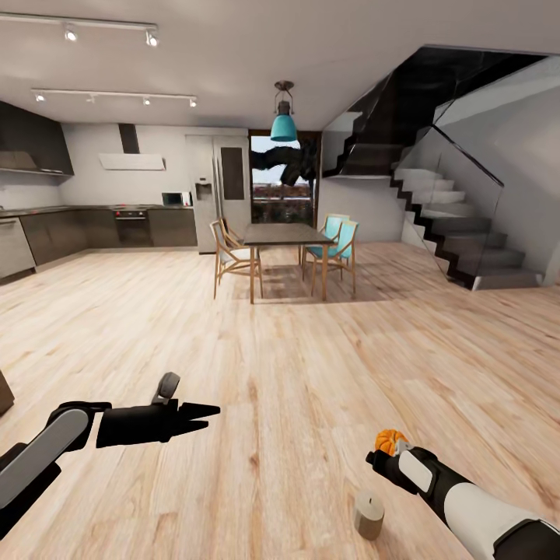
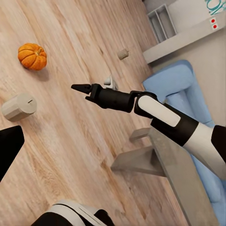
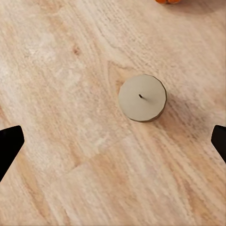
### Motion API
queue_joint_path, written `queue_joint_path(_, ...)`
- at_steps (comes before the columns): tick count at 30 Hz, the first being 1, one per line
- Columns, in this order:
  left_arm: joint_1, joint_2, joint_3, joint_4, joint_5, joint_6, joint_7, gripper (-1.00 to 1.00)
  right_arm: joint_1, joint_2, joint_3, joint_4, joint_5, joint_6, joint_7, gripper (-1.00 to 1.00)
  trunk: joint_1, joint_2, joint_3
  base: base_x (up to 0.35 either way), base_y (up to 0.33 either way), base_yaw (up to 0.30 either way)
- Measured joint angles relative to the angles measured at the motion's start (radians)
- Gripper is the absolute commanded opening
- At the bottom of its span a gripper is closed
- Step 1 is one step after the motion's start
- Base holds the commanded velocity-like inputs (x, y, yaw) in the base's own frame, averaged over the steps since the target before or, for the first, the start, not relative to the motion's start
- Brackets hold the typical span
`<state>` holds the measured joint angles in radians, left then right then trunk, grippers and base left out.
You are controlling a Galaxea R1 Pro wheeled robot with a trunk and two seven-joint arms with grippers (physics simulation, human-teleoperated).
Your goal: Place each of the two pumpkins and all three candles from the living room inside a cabinet in the living room (use any cabinet), then make sure every cabinet is closed, and position the cauldron so it is next to a table in the living room.
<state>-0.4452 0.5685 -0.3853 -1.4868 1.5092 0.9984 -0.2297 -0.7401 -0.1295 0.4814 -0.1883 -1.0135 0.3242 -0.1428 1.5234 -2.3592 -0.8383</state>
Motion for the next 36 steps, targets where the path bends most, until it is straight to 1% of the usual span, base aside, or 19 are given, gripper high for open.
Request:
queue_joint_path(20,0.0,-0.001,-0.008,0.001,0.001,0.0,0.0,1.0,0.001,0.0,0.0,0.001,-0.001,0.001,-0.001,1.0,0.077,-0.14,-0.063,0.0,0.0,0.0)
queue_joint_path(36,0.0,0.0,-0.004,0.002,0.001,0.0,0.0,1.0,0.001,0.0,0.0,0.001,-0.002,0.001,-0.002,1.0,0.084,-0.144,-0.125,0.0,0.0,0.0)
